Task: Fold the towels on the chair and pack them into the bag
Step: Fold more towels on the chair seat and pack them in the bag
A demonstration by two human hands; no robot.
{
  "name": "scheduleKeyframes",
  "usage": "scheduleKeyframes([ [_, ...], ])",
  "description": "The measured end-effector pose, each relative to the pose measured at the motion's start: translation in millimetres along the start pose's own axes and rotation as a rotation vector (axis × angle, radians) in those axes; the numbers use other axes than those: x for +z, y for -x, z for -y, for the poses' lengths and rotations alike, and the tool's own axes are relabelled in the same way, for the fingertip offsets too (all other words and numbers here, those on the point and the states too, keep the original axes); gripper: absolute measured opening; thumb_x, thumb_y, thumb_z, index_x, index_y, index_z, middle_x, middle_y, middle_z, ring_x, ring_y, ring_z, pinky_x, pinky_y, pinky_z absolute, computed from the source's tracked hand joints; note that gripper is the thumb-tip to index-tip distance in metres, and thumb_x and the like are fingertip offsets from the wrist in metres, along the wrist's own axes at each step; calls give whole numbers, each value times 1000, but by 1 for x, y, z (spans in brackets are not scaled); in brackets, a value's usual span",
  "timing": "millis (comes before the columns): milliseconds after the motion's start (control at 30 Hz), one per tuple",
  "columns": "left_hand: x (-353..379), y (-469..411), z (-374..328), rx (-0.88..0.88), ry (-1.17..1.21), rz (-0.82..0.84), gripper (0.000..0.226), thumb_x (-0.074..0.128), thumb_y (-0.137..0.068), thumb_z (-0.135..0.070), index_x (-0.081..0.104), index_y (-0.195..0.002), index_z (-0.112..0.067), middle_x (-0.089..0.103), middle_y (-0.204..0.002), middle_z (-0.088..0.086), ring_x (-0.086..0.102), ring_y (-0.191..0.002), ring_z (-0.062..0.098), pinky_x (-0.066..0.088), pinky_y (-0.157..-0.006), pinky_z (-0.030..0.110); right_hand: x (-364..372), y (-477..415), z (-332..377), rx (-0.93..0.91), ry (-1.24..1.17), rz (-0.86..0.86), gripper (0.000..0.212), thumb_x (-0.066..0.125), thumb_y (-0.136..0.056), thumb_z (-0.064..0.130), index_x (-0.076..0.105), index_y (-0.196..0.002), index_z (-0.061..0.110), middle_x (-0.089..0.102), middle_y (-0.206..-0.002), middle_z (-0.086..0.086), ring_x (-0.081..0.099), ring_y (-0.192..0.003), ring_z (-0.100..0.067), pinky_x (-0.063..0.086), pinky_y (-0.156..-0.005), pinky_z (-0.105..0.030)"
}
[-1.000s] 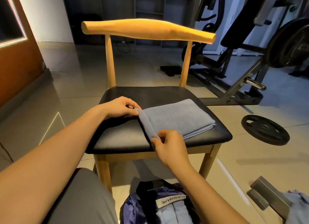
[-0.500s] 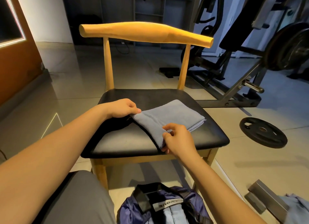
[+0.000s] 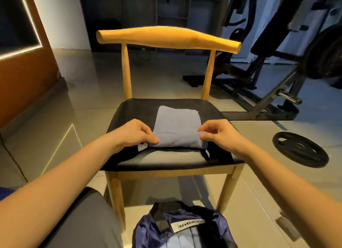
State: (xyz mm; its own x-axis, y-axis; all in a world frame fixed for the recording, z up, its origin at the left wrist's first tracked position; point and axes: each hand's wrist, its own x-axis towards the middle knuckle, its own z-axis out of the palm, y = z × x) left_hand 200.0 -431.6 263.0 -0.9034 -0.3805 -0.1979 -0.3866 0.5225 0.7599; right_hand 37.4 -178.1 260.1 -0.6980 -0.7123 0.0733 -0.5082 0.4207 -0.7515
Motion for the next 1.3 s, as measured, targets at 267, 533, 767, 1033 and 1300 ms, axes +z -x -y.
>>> scheduleKeyframes([
  [267,8,13,20,179,-59,-58,13,77,-89,-36,79,-84,-24,73,-84,-3,66,-82,15,48,-73,24,13,21,-9,-19,-15,118,2,71,-94,16,72,-92,16,71,-78,-9,60,-61,-11,52,-58,-21],
  [533,22,-4,11,44,-112,-117,44,51,-106,-38,52,-73,-9,49,-77,15,51,-72,21,41,-70,28,27,11,-9,103,32,18,5,57,-102,17,57,-106,20,64,-89,-8,58,-72,-17,48,-52,-21],
  [767,26,-13,15,201,-114,-325,19,75,-92,-31,67,-84,-15,67,-82,3,63,-77,19,50,-68,25,35,23,-18,-324,540,-263,3,64,-96,22,65,-98,20,55,-102,3,55,-77,-19,36,-59,-24],
  [1033,15,-2,25,524,-388,-251,30,77,-80,-56,71,-101,-34,64,-94,-19,60,-90,5,52,-79,24,34,27,-24,-383,556,-177,18,68,-95,33,59,-109,24,61,-103,8,58,-84,-17,41,-65,-24],
  [1300,18,-2,19,743,-671,-334,44,78,-82,-50,70,-120,-31,60,-114,-16,52,-101,6,50,-88,28,24,12,-20,-204,430,-62,13,62,-100,23,61,-112,26,59,-104,11,53,-89,-13,39,-73,-24],
])
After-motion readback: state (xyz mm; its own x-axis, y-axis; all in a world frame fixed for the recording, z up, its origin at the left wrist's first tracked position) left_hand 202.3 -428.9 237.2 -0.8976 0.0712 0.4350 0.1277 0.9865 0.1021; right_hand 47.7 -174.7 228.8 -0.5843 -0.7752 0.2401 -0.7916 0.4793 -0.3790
